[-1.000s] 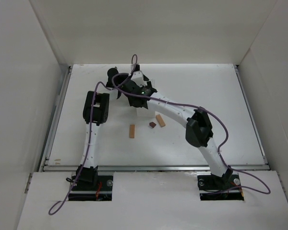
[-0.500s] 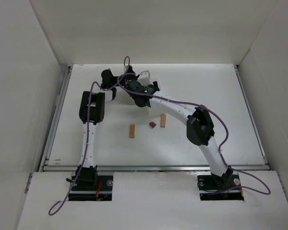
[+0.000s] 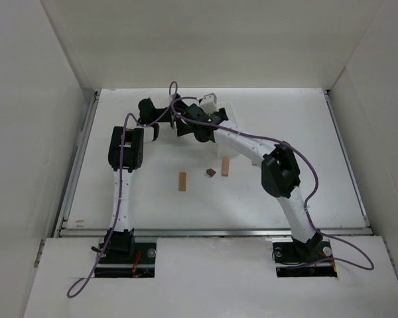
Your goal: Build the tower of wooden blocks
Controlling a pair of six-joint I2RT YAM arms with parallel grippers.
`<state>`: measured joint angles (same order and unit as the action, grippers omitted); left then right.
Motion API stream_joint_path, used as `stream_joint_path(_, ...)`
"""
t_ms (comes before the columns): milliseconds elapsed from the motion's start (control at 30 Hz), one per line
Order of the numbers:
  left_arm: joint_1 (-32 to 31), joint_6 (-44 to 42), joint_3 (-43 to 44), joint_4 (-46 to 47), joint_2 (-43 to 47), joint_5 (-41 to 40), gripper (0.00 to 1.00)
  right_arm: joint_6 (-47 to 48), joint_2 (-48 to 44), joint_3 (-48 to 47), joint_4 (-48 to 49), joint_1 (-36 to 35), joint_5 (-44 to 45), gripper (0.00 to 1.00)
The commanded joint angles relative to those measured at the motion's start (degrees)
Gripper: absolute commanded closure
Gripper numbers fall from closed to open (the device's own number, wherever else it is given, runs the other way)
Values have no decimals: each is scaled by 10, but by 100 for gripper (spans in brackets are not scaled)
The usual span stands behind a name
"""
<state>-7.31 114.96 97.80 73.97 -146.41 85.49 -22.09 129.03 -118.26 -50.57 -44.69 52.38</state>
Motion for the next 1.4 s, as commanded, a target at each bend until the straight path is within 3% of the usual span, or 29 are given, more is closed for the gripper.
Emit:
stream_joint_path(0,16,21,-13,442,61,133,0,18,3,9,8,-2,35,36)
stream_joint_path(167,27,21,-20,442,74,133,0,29,26,9,13,-2,72,42)
stream_joint_path(300,27,27,-25,442,80,133,0,35,37,9,13,-2,93,58)
stream_joint_path(433,27,33,-25,442,85,133,0,41,37,9,13,-2,134,89)
stream_joint_path(533,27,33,-31,442,90,133,0,41,26,-4,13,3,141,100)
stream_joint_path(733,22,33,-44,442,111,133,0,35,-15,-48,19,50,107,100)
stream_joint_path(800,17,33,-51,442,122,133,0,24,-42,-48,26,78,18,100)
stream_joint_path(1000,12,43,-72,442,161,133,0,19,-135,100,203,188,-226,100)
stream_joint_path(1367,12,48,-96,442,201,133,0,19,-96,108,222,283,-399,98)
